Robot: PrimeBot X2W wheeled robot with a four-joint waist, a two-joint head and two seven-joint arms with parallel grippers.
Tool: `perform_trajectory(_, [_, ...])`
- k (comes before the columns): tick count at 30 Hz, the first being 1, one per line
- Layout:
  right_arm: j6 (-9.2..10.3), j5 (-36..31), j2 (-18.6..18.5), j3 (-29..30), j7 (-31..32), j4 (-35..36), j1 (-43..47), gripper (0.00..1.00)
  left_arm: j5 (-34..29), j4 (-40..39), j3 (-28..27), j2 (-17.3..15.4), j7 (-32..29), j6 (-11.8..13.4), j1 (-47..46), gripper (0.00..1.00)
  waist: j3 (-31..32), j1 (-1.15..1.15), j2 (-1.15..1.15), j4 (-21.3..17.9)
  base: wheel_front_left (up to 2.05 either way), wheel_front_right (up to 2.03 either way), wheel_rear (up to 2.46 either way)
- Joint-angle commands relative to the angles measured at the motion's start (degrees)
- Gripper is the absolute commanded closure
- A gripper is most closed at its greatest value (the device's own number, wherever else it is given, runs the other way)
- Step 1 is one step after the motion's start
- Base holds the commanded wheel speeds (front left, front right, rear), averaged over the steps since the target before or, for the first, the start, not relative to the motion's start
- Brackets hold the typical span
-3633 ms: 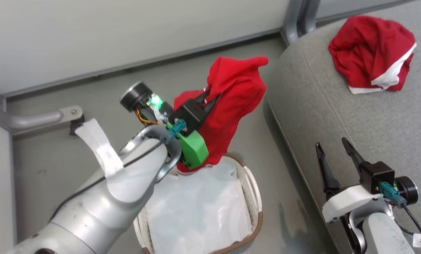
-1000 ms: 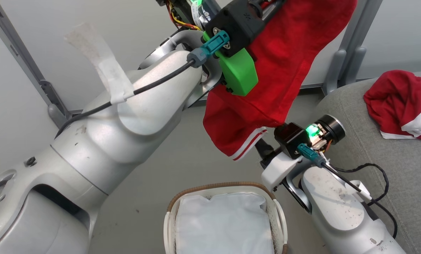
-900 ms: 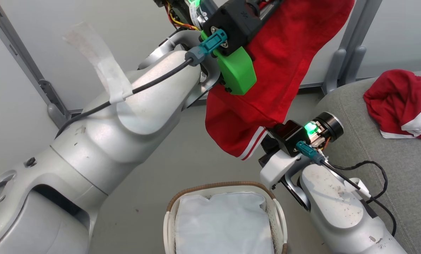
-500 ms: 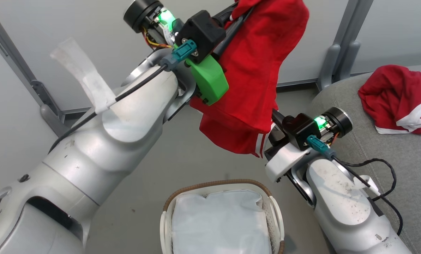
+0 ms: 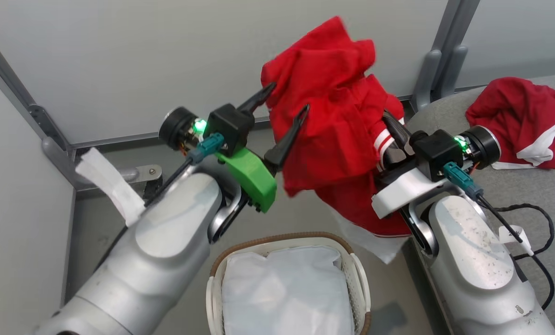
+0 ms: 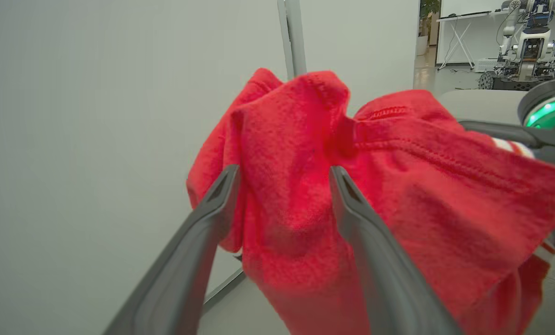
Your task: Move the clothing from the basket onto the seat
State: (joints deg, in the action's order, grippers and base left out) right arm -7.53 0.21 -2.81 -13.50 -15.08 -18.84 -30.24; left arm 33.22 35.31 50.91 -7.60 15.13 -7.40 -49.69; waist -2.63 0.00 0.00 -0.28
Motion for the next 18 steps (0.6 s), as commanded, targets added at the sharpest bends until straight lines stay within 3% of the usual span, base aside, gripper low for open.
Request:
perform_trajectory(1, [0.08, -0.48, -0.18, 0.62, -0.13, 0.61, 0.56, 1.0, 0.01, -0.45, -0.69, 0.45, 0.02, -0.13, 2.36, 0.0, -0.12, 0.0, 0.0, -0.13, 0.0, 0.0, 0.0])
perform_trajectory(18, [0.08, -2.43, -0.17, 5.81, -0.12, 4.03, 2.99, 1.0, -3.8, -4.69, -7.29, 3.36, 0.02, -0.14, 19.21, 0.0, -0.95, 0.0, 0.0, -0.63, 0.0, 0.0, 0.0])
